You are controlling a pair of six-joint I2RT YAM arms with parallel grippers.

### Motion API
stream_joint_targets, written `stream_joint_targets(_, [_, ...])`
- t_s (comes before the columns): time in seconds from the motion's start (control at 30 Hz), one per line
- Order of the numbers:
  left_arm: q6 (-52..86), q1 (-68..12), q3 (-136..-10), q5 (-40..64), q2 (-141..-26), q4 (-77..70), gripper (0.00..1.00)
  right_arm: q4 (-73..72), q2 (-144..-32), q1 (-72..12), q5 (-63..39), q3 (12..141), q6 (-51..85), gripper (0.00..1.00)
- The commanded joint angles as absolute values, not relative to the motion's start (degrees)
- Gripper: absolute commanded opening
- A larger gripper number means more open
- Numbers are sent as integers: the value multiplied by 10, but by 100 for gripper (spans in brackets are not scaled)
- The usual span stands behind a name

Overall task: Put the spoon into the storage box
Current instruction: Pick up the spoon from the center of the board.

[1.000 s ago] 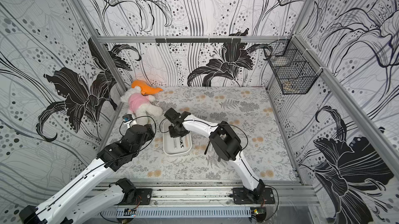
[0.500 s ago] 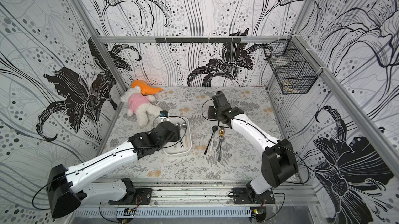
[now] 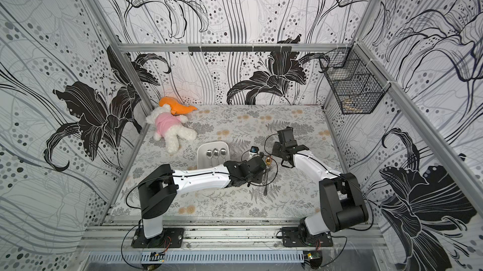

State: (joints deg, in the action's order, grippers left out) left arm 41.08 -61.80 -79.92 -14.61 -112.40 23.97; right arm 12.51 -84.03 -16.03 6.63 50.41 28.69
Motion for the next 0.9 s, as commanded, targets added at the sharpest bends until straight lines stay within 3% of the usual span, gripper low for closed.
stream_joint_targets(0.0, [418, -620, -841, -136, -1161, 240, 52, 100, -828, -156, 76, 487, 296, 23])
stream_joint_targets(0.23, [418, -620, -889, -156, -1226, 282, 44, 94, -827, -149, 72, 478, 300, 22])
stream_joint_targets(0.77, [423, -621, -871, -194, -1214, 294, 43, 93, -845, -147, 52, 483, 300, 23])
stream_joint_targets(0.87, [421, -621, -880, -187, -1229, 299, 39, 93, -846, -148, 51, 485, 300, 22])
